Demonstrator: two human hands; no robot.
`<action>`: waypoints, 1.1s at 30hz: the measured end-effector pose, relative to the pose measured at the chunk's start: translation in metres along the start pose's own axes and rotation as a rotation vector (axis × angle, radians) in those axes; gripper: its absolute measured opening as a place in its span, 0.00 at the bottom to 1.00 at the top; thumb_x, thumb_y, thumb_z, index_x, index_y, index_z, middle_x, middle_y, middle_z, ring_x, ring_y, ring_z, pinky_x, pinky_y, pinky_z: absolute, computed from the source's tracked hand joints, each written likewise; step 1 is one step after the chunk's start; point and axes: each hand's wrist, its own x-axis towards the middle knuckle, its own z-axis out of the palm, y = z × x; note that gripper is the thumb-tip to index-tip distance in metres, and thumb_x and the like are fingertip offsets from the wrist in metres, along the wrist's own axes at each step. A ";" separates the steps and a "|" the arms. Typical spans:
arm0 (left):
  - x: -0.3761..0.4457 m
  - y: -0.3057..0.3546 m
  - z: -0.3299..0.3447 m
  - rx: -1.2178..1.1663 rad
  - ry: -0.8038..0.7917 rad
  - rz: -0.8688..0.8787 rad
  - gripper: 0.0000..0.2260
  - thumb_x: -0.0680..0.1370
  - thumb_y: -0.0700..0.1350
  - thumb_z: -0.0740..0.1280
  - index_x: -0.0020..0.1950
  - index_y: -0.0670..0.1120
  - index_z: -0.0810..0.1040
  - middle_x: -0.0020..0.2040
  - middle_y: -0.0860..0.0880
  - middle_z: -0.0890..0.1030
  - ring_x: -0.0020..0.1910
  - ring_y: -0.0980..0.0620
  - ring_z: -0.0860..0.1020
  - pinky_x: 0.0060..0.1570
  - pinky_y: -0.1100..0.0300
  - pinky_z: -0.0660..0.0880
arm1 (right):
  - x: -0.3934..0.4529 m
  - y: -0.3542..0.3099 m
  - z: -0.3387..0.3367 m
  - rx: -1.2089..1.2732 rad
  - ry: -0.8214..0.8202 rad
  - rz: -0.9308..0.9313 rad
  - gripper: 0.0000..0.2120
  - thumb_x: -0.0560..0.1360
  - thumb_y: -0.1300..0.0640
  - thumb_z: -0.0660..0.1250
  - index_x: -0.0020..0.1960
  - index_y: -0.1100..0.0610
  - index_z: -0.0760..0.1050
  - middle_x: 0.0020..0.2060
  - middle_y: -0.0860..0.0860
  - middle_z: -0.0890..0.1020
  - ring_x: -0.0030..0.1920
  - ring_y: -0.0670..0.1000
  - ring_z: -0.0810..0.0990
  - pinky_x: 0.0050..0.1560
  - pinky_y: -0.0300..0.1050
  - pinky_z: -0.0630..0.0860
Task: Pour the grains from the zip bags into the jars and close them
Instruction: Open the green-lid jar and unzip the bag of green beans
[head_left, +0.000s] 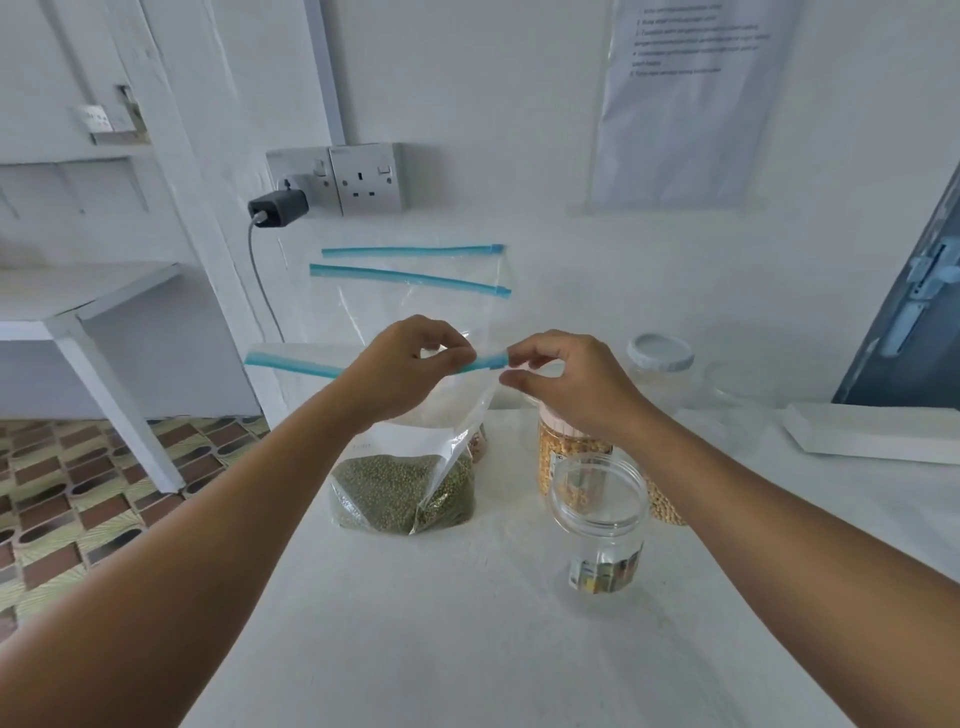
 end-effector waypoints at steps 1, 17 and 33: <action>0.001 0.001 -0.001 0.003 -0.006 0.001 0.07 0.82 0.52 0.69 0.52 0.53 0.86 0.54 0.55 0.79 0.56 0.57 0.76 0.59 0.54 0.71 | 0.001 -0.001 0.001 0.017 0.012 0.001 0.05 0.77 0.50 0.76 0.52 0.48 0.86 0.45 0.39 0.85 0.49 0.40 0.81 0.48 0.33 0.76; 0.005 0.008 0.012 0.281 0.221 0.353 0.09 0.79 0.53 0.73 0.56 0.51 0.87 0.60 0.50 0.80 0.63 0.45 0.72 0.59 0.57 0.64 | 0.005 -0.005 0.005 0.061 0.171 -0.110 0.07 0.77 0.50 0.76 0.54 0.46 0.83 0.50 0.39 0.81 0.50 0.43 0.82 0.46 0.27 0.75; 0.000 -0.001 0.005 0.421 0.244 0.348 0.08 0.80 0.52 0.72 0.55 0.51 0.87 0.60 0.51 0.78 0.65 0.43 0.69 0.63 0.51 0.64 | 0.007 -0.007 0.005 -0.168 0.175 -0.210 0.11 0.78 0.51 0.75 0.60 0.49 0.85 0.54 0.45 0.77 0.52 0.45 0.78 0.53 0.32 0.75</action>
